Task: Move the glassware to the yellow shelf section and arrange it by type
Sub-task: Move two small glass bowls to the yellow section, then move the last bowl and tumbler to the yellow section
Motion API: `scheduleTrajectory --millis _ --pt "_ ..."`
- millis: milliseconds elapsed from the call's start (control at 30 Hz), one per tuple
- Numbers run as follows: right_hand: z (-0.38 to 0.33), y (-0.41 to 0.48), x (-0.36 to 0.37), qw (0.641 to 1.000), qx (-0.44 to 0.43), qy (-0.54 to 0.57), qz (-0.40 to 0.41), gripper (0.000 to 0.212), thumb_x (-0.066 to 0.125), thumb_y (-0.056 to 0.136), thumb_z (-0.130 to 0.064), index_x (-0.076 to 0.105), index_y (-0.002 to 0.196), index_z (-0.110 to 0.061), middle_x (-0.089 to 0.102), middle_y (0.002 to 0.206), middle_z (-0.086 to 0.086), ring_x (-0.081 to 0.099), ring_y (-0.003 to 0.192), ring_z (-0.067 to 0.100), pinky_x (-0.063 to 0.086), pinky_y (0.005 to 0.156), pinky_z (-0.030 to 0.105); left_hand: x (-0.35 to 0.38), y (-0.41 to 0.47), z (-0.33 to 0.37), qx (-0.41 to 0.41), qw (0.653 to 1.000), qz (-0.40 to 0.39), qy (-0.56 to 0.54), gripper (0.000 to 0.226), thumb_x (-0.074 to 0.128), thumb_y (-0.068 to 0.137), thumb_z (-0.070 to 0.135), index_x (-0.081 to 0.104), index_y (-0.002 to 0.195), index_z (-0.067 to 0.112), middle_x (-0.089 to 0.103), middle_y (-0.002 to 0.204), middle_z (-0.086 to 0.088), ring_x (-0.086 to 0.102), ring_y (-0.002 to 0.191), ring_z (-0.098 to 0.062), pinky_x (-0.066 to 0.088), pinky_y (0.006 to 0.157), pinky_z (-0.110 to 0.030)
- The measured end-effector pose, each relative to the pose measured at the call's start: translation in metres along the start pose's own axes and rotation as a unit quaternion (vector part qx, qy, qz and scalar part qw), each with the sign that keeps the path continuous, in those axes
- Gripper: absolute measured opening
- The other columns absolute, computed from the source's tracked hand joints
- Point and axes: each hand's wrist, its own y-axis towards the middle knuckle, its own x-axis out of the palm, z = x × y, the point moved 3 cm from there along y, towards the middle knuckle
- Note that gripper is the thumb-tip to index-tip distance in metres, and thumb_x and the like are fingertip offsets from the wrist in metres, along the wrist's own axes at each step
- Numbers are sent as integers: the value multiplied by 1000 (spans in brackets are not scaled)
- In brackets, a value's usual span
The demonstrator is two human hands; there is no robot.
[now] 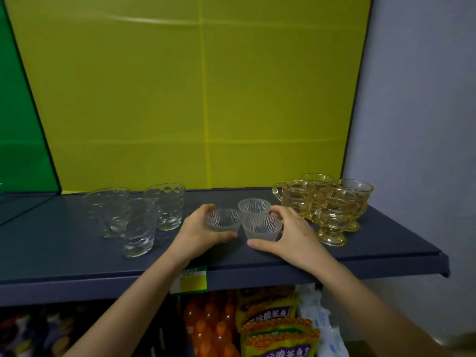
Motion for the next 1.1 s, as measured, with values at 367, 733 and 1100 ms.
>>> scheduleTrajectory --millis 367,733,1100 --pt "-41 -5 -16 979 -190 -63 37 52 58 85 -40 44 131 -22 52 132 -5 47 122 15 35 98 29 -51 -47 41 164 958 159 171 56 52 69 56 57 112 20 64 108 0 59 101 -20 51 82 -40" --pt "-161 -2 59 940 -338 17 -35 36 58 85 -35 53 119 -25 59 118 -7 53 115 14 44 94 36 -158 -132 -10 48 881 262 392 27 65 80 32 62 100 15 67 101 -4 63 94 -28 48 63 -36" --pt "-300 -18 173 917 -382 36 -114 35 57 85 -36 56 119 -24 60 119 -8 55 111 13 46 92 32 -285 -223 -106 -49 850 262 455 25 67 79 29 63 97 12 69 95 -5 66 85 -27 50 56 -32"
